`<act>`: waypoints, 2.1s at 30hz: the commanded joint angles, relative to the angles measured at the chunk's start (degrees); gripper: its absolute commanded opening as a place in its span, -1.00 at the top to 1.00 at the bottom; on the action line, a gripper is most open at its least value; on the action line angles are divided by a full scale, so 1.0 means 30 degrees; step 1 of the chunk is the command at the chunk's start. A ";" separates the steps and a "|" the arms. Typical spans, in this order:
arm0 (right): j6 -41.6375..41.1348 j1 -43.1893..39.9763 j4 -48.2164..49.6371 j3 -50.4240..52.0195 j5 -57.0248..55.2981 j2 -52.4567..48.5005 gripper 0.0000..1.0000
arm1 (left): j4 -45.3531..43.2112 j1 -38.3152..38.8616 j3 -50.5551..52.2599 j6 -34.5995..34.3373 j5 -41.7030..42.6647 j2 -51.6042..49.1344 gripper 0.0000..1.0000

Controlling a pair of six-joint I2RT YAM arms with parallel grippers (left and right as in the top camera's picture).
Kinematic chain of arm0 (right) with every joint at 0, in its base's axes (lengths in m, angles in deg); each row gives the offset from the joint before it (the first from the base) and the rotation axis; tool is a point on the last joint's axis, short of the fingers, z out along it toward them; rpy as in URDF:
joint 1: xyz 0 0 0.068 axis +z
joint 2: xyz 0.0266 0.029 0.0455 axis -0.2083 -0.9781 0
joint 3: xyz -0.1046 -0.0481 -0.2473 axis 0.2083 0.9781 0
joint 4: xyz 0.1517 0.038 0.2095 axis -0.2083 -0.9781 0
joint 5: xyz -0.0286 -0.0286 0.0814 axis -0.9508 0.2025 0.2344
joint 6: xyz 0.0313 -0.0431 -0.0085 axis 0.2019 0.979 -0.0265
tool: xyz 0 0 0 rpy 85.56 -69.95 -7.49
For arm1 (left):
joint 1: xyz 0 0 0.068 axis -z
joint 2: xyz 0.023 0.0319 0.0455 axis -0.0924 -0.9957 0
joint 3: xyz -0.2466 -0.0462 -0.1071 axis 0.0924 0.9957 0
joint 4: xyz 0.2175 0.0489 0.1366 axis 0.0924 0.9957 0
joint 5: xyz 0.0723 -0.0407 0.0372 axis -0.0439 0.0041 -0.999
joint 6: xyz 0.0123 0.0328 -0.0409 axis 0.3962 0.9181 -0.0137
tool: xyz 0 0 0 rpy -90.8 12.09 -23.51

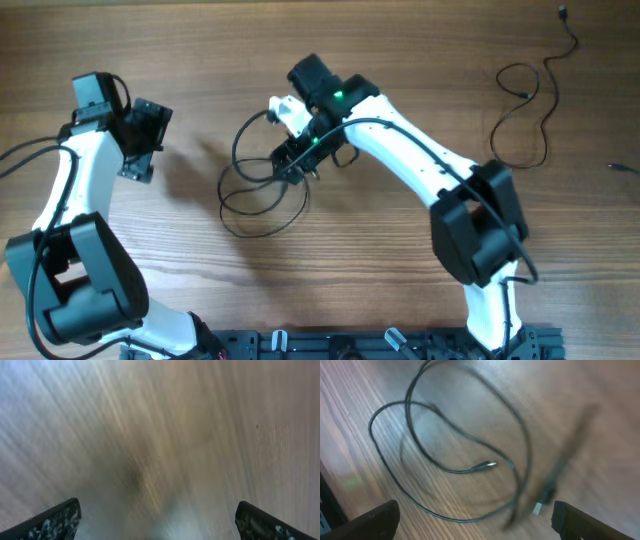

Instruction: Untangle cables

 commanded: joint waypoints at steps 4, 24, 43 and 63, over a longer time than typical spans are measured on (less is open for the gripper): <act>0.1428 0.3410 0.0211 -0.0044 -0.2965 -0.0437 -0.99 | 0.0306 -0.0248 0.0066 -0.0015 0.0576 -0.0204 -1.00; 0.5799 0.7686 0.2390 0.2164 -0.6921 -0.3410 -1.00 | 0.0437 -0.0240 0.0066 0.0058 0.0561 -0.0204 -1.00; -0.2608 -0.0342 0.2280 0.2980 -0.8845 0.4947 0.92 | 0.0860 -0.0240 0.0066 0.0051 0.0568 -0.0204 -1.00; 0.5333 -1.1147 1.5467 -0.1515 -0.8517 0.3271 0.91 | 0.0860 -0.0240 0.0066 0.0051 0.0568 -0.0204 -1.00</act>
